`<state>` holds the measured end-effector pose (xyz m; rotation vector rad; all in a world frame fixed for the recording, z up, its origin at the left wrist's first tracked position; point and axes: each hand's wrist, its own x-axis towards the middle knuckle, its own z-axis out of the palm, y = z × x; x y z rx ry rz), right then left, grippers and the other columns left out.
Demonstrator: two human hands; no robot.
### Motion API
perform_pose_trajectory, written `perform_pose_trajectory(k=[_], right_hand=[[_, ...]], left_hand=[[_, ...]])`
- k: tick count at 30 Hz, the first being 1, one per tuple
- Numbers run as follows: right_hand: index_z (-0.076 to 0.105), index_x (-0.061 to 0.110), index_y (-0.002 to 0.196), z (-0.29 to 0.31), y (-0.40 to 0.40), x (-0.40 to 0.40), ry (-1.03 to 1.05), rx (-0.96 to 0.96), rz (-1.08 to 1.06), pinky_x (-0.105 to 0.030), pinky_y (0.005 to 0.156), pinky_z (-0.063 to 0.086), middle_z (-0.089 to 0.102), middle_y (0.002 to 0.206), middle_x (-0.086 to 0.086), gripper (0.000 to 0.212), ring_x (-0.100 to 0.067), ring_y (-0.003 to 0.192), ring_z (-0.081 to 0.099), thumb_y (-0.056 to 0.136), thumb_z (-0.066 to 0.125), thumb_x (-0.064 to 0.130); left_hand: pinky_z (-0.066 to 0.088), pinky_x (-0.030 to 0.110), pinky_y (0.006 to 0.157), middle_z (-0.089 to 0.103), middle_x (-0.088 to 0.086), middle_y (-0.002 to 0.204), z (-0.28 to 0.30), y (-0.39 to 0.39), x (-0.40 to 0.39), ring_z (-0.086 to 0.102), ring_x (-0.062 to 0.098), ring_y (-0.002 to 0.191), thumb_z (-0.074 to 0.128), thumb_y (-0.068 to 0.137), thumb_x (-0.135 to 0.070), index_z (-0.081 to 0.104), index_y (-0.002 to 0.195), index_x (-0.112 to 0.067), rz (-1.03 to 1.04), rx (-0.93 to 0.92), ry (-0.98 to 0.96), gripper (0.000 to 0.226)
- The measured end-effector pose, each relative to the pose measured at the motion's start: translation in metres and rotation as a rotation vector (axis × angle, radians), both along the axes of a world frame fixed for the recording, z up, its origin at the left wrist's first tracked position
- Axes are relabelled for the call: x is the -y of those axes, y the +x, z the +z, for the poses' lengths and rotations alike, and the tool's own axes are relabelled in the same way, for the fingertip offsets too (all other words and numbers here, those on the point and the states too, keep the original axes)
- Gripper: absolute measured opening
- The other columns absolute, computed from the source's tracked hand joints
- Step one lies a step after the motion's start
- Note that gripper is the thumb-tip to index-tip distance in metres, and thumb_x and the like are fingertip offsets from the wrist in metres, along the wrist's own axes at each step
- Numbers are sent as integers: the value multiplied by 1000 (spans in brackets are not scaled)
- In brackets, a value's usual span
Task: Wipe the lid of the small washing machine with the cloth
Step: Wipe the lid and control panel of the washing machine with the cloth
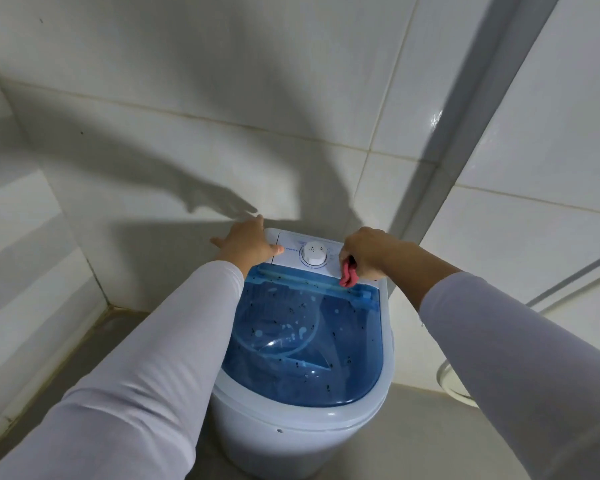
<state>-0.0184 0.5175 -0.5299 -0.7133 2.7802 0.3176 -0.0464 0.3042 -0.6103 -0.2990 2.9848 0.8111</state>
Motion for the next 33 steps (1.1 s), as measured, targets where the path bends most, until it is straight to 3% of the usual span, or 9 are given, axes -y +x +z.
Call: perform_pose_trajectory(k=[6,10,12,14,17,21,33], right_hand=[[70,20,93,28,-20,-10,-232,-70,-184,-27,72,41,65,89,0,27,-20,87,55,76,72,41],[64,25,79,33,-28,-1,-398,-119,-244,-24,54,41,66,86,-3,18,-19,75,58,75,66,42],[63,23,72,30,-28,11,-431,-136,-236,-23,54,40,65,77,-1,26,-20,73,60,76,62,48],[67,18,81,24,-27,24,-423,-166,-197,-25,63,43,66,79,-2,34,-20,76,59,81,58,51],[67,17,94,10,-27,37,-394,-175,-128,-28,75,47,67,99,-5,25,-20,87,56,82,64,38],[70,17,97,-5,-25,46,-375,-98,-115,-31,86,51,68,106,-4,16,-22,100,60,84,65,24],[72,16,99,-7,-18,44,-265,-125,-4,-26,80,47,70,105,-4,19,-23,101,61,85,60,13]], left_hand=[[23,64,111,44,3,148,-2,-2,2,40,31,136,69,78,-48,24,148,-18,-8,-1,35,88],[18,67,111,43,1,149,1,1,0,37,30,138,67,80,-47,20,150,-20,0,2,33,88],[17,68,110,42,-1,150,2,3,-1,36,29,139,67,81,-48,19,150,-21,10,1,39,88],[18,67,110,43,-1,149,1,4,0,36,29,139,67,80,-48,20,150,-21,12,-8,55,88],[21,64,111,44,-2,149,-3,3,2,38,28,138,68,79,-48,21,150,-21,8,-21,84,89],[26,59,110,45,-3,148,-6,2,4,40,28,137,68,78,-51,22,150,-23,19,-31,106,90],[24,59,110,44,-6,149,-1,10,2,38,27,138,68,79,-51,20,151,-24,33,-38,133,91]])
